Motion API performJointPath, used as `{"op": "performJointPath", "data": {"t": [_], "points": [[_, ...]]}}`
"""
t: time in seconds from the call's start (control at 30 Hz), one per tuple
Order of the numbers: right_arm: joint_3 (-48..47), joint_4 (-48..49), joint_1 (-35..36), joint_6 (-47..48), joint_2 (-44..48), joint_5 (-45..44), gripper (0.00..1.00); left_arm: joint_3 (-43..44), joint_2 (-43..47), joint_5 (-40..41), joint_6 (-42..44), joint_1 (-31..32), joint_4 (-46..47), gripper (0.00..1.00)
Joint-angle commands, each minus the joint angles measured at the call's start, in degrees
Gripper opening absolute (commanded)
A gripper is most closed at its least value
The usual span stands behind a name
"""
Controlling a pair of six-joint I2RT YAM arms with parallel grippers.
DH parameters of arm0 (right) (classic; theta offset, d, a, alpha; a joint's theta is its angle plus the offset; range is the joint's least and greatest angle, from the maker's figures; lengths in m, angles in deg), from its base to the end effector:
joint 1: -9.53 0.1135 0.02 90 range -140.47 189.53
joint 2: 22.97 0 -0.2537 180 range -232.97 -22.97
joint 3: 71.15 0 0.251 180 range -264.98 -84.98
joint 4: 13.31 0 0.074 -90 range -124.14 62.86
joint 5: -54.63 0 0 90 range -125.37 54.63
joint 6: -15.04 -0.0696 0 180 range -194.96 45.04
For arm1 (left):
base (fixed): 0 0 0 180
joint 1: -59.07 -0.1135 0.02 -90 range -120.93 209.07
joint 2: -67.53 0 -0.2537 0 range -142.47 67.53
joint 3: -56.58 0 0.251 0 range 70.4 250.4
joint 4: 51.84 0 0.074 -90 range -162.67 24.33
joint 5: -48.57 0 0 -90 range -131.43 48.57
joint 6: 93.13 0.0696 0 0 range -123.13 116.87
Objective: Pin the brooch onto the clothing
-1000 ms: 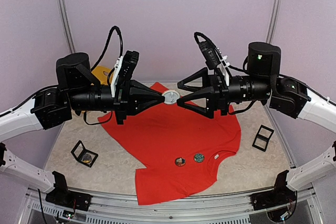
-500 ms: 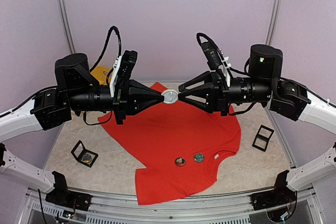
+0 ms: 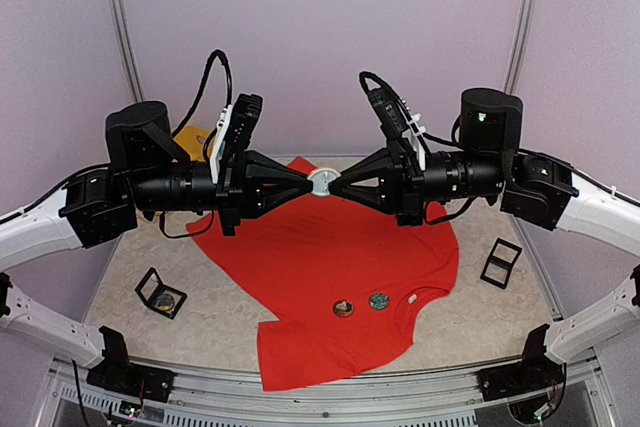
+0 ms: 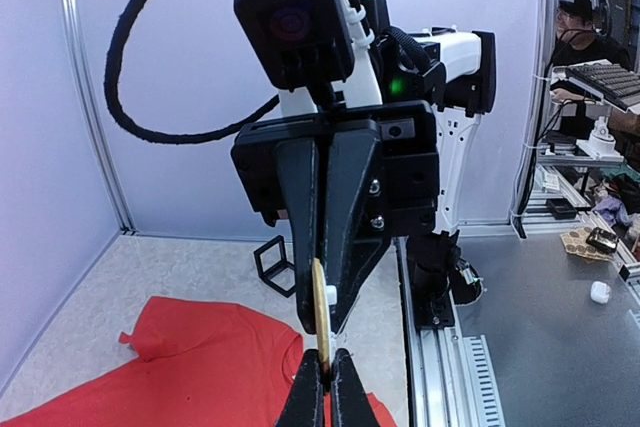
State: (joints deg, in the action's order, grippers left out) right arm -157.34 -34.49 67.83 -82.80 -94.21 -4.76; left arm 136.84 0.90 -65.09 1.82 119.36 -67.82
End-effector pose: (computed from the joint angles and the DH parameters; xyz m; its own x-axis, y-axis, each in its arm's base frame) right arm 0.1349 0.2858 0.4039 -0.1927 -0.0885 -0.9773 -0.9811 0.0340 0.1903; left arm 0.1249 -0.2752 0.3999 0.0655 0.0446 -0.9969 0.9923 0.1022 0.0698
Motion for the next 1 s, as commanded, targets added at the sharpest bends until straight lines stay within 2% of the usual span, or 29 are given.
{"op": "performJointPath", "data": {"t": [0.0, 0.17, 0.2, 0.27, 0.3, 0.37, 0.4, 0.47, 0.63, 0.8, 0.97], "points": [[-0.68, 1.74, -0.38, -1.08, -0.19, -0.31, 0.00, 0.25, -1.03, -1.77, -0.66, -0.48, -0.03, 0.00], [2.12, 3.72, -0.47, -1.89, 1.46, -2.42, 0.00, 0.24, -1.70, -1.89, -2.72, -1.54, 0.28, 0.00], [2.58, 3.96, -0.47, -2.20, 1.80, -3.30, 0.00, 0.27, -1.93, -1.20, -3.62, -1.79, 0.30, 0.05], [3.18, 3.36, -0.48, -2.63, 2.40, -5.78, 0.00, 0.44, -2.80, 0.02, -4.61, -2.74, 0.44, 0.32], [3.54, 2.83, -0.62, -2.96, 2.75, -7.44, 0.00, 0.38, -2.93, 1.62, -5.82, -3.03, 0.52, 0.42], [4.54, 1.11, -1.46, -4.20, 3.30, -10.45, 0.00, -0.20, -2.94, 5.15, -7.53, -3.68, 1.05, 0.57], [5.24, 0.60, -2.09, -5.03, 3.80, -11.79, 0.00, -0.78, -2.77, 6.92, -8.50, -4.23, 1.44, 0.61], [7.24, -0.24, -3.52, -6.65, 4.49, -13.94, 0.00, -2.74, -2.38, 9.26, -11.22, -5.74, 1.71, 0.64], [15.36, -1.50, -7.79, -12.11, 5.78, -20.31, 0.00, -9.25, -5.25, 13.92, -20.51, -8.68, 1.71, 0.62], [25.99, 0.63, -11.28, -16.64, 6.29, -23.93, 0.00, -18.43, -14.01, 17.81, -32.79, -11.94, 3.14, 0.56], [35.19, 4.10, -13.41, -18.08, 7.06, -23.62, 0.00, -25.84, -22.11, 23.20, -37.77, -12.98, 7.89, 0.54]]}}
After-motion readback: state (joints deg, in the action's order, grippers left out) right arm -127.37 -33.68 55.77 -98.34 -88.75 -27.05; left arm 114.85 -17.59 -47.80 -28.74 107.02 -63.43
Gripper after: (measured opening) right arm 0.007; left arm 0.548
